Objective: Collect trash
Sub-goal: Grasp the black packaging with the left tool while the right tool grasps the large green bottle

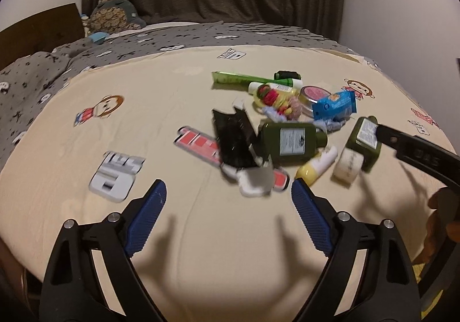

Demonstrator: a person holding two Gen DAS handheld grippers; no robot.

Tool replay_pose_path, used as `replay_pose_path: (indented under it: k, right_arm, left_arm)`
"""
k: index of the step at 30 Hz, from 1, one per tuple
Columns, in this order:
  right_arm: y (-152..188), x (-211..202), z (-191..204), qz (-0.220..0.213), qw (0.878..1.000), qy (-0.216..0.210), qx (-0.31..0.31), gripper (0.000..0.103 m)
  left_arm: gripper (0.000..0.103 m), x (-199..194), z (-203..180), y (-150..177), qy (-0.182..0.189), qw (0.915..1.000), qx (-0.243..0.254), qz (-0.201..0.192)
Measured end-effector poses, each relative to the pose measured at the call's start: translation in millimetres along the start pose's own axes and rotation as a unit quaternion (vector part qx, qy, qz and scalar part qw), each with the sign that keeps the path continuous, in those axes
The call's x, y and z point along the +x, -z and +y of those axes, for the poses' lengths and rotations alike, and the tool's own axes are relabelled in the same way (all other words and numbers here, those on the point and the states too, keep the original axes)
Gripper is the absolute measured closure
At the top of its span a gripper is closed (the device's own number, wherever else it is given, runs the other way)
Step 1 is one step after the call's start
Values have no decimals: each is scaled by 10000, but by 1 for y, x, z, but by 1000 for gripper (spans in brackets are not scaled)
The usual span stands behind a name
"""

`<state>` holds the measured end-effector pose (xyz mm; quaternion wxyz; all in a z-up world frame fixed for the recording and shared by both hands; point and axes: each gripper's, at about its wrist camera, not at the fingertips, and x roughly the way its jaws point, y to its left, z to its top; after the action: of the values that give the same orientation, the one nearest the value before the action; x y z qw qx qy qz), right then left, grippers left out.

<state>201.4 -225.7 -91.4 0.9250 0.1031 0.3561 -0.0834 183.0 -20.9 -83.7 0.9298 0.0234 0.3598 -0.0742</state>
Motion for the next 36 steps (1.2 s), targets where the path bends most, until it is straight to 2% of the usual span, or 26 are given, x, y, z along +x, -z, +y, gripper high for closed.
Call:
replay_pose_path:
  k: [3,6,8,10,18,23,25,28,33,36]
  right_arm:
    - [-5,19,3,239,9994,-119,242,13]
    - [-8,31,8,442,9982,-195,361,13]
    - [-8,39,12,597,9978,-64,294,14]
    - [-7,44,10,690,9972,-67,289,14]
    - [-18,61,7,818,9962,84,274,20]
    - [-22,76,12,830,9959,334,94,31]
    - [-22,75,14,796,9962,352,-44,34]
    - [-19,66,6,727,9971,166,-160,50]
    - [-9,43,-3,559,9979,-121,-296,51]
    - [-4,27,-8,408,9982,-306,-321,51]
  left_arm:
    - [24,14,-4,-11,92,10000,3,21]
    - [36,28,-5,-16,116,9998,-16,133]
    - [46,36,-5,-18,159,9996,-24,222]
    - [51,44,-4,-18,182,9994,-43,297]
    - [63,64,-5,-25,213,9991,-18,364]
    - [69,71,-4,-32,239,9990,38,388]
    - [71,73,-3,-34,272,9988,69,396]
    - [75,70,2,-33,353,9986,84,388]
    - [79,54,7,-26,348,9987,141,338]
    - [85,44,8,-21,361,9988,120,311]
